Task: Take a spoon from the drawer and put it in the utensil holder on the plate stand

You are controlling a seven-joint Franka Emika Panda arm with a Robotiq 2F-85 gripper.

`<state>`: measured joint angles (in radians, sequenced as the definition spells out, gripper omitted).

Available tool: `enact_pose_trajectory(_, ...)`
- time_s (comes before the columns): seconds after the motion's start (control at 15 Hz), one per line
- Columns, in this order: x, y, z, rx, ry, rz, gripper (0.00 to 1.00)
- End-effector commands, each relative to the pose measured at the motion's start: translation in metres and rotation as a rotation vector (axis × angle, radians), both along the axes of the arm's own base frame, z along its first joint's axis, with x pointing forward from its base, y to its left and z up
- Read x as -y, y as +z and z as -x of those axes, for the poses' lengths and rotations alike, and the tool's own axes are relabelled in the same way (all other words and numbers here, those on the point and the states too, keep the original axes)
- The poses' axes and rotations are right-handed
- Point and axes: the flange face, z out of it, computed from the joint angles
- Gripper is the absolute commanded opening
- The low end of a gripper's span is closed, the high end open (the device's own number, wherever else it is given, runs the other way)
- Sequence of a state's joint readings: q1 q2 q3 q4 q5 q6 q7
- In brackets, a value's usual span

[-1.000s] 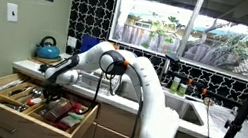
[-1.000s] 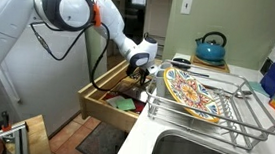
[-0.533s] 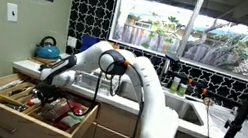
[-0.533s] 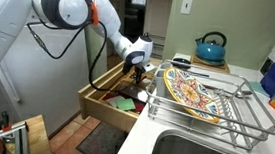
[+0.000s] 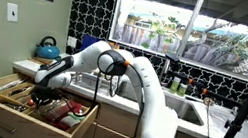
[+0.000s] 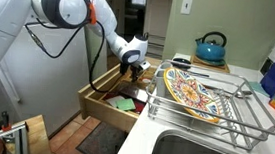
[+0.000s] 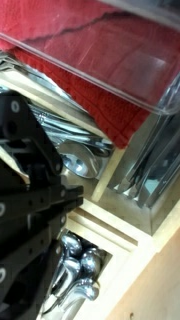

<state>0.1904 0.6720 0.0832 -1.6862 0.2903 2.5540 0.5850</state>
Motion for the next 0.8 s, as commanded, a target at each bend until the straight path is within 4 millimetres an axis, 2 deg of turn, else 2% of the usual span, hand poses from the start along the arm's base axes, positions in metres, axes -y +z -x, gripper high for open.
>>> enact_pose_trajectory(0.0, 0.019, 0.008, -0.003, 0.053, -0.04, 0.048, 0.37)
enact_pose_trajectory(0.07, 0.028, 0.009, -0.006, 0.061, -0.058, 0.062, 0.42)
enact_pose_trajectory(0.13, 0.038, 0.007, -0.008, 0.063, -0.082, 0.08, 0.27)
enact_pose_trajectory(0.4, 0.063, -0.006, -0.012, 0.036, -0.122, 0.149, 0.05)
enact_pose_trajectory(0.6, 0.069, -0.015, -0.012, 0.018, -0.127, 0.171, 0.18)
enact_pose_trajectory(0.73, 0.068, -0.022, -0.011, 0.009, -0.127, 0.175, 0.33)
